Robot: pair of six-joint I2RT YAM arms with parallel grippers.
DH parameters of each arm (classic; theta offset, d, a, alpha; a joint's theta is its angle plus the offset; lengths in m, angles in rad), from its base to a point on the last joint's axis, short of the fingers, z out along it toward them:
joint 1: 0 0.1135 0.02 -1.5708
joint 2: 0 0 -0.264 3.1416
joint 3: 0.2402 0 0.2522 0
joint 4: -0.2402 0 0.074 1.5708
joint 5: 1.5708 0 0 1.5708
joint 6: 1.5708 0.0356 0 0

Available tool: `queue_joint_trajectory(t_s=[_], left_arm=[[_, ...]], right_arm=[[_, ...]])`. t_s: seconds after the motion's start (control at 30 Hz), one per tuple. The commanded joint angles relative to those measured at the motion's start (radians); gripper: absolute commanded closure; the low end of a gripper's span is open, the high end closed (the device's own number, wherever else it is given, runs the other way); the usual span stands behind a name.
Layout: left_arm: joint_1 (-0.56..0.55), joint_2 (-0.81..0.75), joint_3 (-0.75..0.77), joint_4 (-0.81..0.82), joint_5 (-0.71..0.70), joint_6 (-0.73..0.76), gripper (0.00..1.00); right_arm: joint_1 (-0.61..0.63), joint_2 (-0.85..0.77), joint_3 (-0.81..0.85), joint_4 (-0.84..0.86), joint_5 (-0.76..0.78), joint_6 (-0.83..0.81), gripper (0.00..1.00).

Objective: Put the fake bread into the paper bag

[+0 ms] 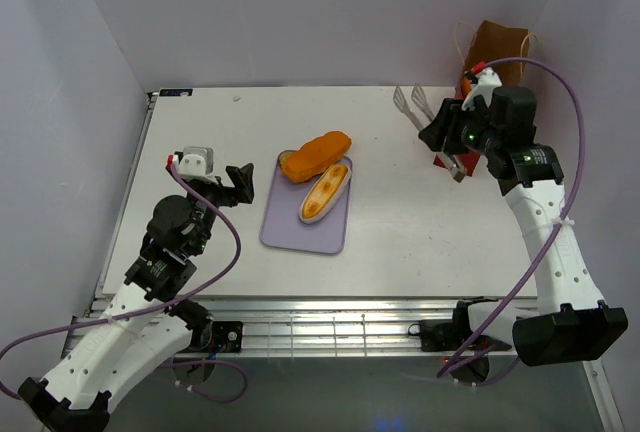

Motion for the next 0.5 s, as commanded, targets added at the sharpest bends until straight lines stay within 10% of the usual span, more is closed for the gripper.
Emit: queue_joint_trajectory(t_s=[0.0,0.47], left_arm=[[-0.003,0.003,0.001,0.014,-0.011,0.002,0.02],[-0.003,0.006,-0.002,0.016,-0.018,0.007,0.02]], right_arm=[[0.085,-0.009,-0.062,0.074,0.02,0.008,0.47],[0.427,0.034,-0.315,0.191,0.054,0.152,0.48]])
